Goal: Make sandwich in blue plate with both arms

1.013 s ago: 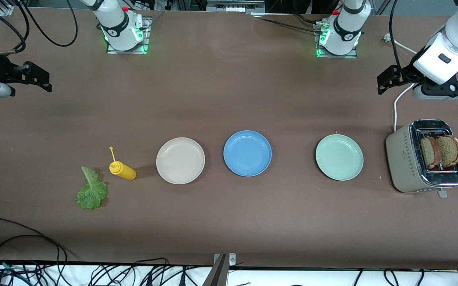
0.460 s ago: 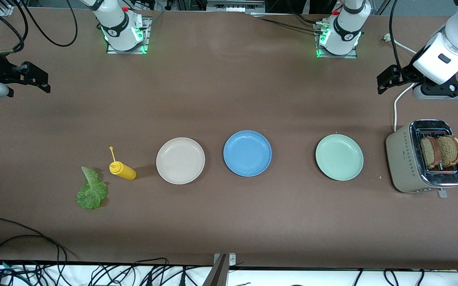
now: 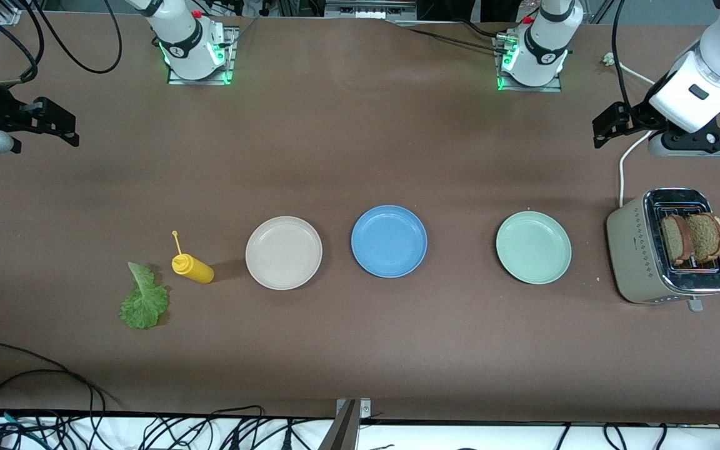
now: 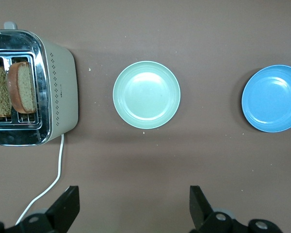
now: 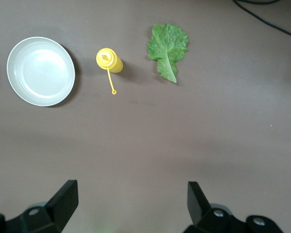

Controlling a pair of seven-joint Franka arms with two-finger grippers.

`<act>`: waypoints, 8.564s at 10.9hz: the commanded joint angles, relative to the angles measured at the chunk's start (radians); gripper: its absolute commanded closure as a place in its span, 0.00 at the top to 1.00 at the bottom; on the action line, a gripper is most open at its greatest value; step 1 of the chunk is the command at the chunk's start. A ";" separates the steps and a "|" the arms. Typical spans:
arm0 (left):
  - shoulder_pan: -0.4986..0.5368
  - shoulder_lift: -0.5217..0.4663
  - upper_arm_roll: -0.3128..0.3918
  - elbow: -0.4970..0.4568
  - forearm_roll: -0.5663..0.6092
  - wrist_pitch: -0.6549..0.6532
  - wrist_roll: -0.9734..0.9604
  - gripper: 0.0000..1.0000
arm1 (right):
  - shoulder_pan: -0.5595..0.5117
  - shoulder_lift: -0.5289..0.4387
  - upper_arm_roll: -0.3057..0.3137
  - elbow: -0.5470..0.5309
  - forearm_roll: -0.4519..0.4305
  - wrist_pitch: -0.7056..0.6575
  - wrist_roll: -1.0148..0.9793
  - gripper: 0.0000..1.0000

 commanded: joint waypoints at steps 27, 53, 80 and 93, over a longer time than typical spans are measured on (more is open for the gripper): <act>0.003 0.012 0.001 0.032 -0.014 -0.025 0.021 1.00 | 0.001 0.010 -0.001 0.023 -0.006 0.000 0.009 1.00; -0.010 0.011 -0.005 0.033 -0.012 -0.031 0.021 1.00 | 0.002 0.010 -0.001 0.024 -0.012 0.003 0.009 1.00; 0.329 0.506 0.006 0.133 0.221 0.251 0.315 0.98 | 0.002 0.013 -0.001 0.023 -0.005 0.003 0.006 1.00; 0.334 0.414 -0.016 0.119 0.224 0.138 0.317 0.00 | 0.002 0.012 -0.001 0.023 -0.005 0.003 0.015 1.00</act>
